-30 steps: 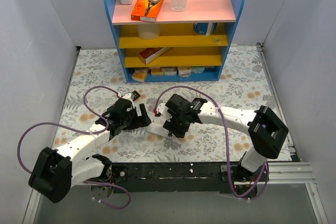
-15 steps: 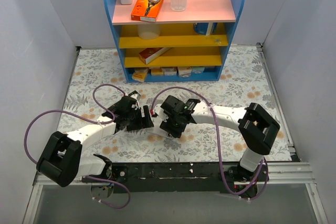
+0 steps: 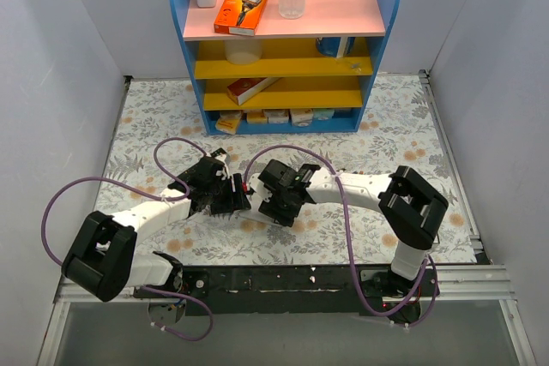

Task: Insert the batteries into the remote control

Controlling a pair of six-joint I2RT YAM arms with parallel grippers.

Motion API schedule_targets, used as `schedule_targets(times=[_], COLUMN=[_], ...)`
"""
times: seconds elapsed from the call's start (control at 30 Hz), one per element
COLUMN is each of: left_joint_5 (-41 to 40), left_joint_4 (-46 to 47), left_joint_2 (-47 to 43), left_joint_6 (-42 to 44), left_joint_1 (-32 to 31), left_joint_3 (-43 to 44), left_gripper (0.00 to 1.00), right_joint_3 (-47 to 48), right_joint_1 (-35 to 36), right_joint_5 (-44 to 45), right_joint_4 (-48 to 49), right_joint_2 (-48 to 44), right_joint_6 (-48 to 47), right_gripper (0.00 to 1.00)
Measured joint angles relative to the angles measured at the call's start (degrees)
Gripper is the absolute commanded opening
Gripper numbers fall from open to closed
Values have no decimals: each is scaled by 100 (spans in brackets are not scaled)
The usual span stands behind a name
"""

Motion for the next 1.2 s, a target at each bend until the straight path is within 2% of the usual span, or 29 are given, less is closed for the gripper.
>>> schedule_targets(times=[0.07, 0.3, 0.7, 0.87, 1.2], left_joint_5=[13, 83, 203, 205, 216], left_joint_4=[4, 13, 52, 50, 52], left_joint_2=[9, 68, 164, 168, 188], left_joint_6=[-2, -28, -66, -83, -87], left_joint_1=[0, 0, 2, 20, 35], left_joint_3=[0, 0, -2, -2, -2], left_gripper=[54, 48, 29, 26, 25], right_joint_3=[0, 7, 7, 7, 7], right_joint_1=[15, 61, 70, 72, 74], right_joint_5=[50, 153, 149, 146, 125], right_joint_4=[4, 20, 79, 87, 367], right_joint_2=[15, 20, 15, -24, -116], right_joint_6=[-22, -87, -210, -260, -376], right_gripper=[35, 35, 35, 35, 35])
